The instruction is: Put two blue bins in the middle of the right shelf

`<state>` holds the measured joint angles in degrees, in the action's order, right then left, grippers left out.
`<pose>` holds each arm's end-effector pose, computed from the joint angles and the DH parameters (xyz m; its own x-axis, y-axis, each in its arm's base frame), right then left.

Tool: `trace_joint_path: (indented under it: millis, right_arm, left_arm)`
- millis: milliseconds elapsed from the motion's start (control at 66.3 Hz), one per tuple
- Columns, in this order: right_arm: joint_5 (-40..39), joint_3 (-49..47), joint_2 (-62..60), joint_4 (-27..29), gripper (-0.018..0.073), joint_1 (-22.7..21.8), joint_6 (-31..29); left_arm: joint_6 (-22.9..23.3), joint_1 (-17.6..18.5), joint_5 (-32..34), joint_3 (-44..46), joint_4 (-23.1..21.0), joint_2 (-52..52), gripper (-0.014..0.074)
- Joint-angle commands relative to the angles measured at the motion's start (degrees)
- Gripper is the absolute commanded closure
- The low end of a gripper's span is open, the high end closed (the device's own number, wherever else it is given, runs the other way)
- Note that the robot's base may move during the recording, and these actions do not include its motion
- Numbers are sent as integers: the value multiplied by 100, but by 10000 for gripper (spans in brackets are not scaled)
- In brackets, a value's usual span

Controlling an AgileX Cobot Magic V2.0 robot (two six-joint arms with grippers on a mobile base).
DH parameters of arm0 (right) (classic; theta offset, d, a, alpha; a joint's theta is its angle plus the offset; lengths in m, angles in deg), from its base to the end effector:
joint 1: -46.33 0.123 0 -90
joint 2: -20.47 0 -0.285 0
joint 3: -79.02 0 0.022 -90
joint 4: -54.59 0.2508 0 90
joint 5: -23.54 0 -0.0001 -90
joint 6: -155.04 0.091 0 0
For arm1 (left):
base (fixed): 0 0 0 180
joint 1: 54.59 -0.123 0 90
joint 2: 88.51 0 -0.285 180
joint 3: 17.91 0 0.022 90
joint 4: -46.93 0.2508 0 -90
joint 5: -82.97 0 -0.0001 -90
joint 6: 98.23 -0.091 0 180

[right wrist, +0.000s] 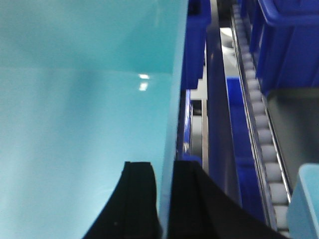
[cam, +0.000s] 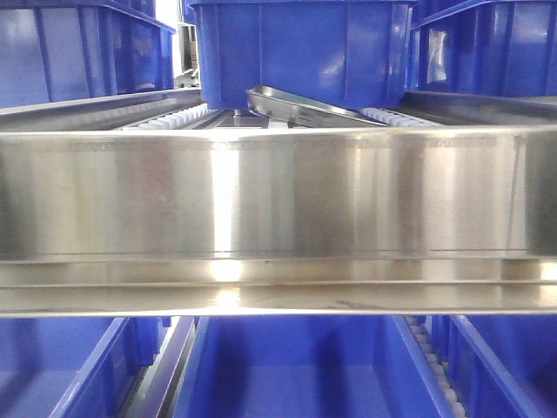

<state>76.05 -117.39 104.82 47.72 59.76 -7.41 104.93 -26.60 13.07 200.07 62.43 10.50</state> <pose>0.2688 0.0553 0.4755 -0.5117 0.1142 -0.8515 -0.0342 0.9876 0.1530 0.2938 -0.1303 0.4882 -0.6301 0.0013 -0.7765 0.0980 0.9921 -0.0779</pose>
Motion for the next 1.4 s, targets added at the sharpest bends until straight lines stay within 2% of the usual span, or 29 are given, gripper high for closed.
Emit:
trace_joint_path:
  millis: [0, 256, 362, 467, 664, 1387]
  right_arm:
    - [-432, -106, -74, -308, 726, -9, -114]
    - [-715, -106, -62, -437, 726, -9, -114]
    - [-992, -106, -62, -541, 726, -9, -114]
    - [-1095, -106, -62, -541, 726, -9, -114]
    - [-1370, -106, -62, -541, 726, -9, -114]
    - [-1444, -106, -54, -526, 726, -9, -114]
  left_arm:
    - [-11, 3, 114, 78, 192, -113, 707]
    - [12, 3, 452, 78, 206, -113, 707]
    - [331, -10, 723, 78, 326, -113, 707]
    - [443, -30, 949, 78, 501, -113, 707]
    - [443, -30, 928, 78, 549, -113, 707]
    - [443, -30, 963, 78, 587, -113, 707]
